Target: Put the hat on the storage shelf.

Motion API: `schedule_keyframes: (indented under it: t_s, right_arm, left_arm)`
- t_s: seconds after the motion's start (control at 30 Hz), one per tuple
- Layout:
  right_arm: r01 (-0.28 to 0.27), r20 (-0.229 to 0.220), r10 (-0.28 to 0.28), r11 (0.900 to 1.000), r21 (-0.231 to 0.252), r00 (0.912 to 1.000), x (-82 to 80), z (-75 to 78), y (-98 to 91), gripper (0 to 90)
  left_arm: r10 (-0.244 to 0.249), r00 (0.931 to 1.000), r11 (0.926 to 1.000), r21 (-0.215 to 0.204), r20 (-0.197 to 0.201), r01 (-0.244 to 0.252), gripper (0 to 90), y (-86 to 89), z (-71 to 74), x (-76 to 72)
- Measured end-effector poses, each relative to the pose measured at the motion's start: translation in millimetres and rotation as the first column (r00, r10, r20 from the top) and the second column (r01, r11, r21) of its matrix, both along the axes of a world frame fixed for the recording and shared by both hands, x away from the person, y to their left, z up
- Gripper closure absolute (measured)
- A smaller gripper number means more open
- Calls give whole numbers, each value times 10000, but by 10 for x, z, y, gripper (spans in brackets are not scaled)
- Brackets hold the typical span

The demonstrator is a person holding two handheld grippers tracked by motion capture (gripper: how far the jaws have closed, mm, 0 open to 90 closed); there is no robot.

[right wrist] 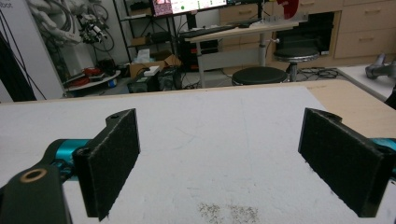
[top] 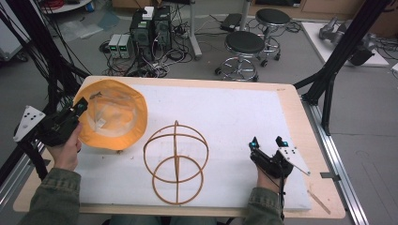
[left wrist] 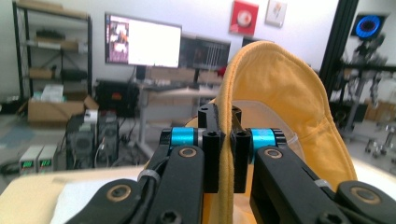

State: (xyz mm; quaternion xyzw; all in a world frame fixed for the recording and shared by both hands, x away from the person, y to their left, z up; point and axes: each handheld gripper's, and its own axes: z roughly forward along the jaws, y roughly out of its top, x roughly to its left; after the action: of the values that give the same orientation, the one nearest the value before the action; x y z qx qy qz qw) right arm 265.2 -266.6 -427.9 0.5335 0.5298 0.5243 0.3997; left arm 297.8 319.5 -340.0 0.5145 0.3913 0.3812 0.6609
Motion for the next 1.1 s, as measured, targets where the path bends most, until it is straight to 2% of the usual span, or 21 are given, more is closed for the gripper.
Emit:
schedule_keyframes:
  t_s: [0.27,0.5,0.87,1.1]
  right_arm:
    - [100,128,-101,9999,69,9999,-10,9,-21,115]
    - [60,138,-63,9998,214,9999,-22,14,-19,115]
    - [105,398,-101,9999,-94,9992,-40,24,-4,116]
    - [144,687,-166,9994,319,9975,-72,47,-43,116]
  left_arm:
    - [66,9991,9999,-88,410,-62,873,-124,86,1]
    - [241,9968,9995,-225,759,-224,873,-222,218,6]
    - [66,9904,9997,-246,1383,-33,872,-439,501,-1]
    - [-6,9859,9999,-145,1670,30,873,-633,695,62]
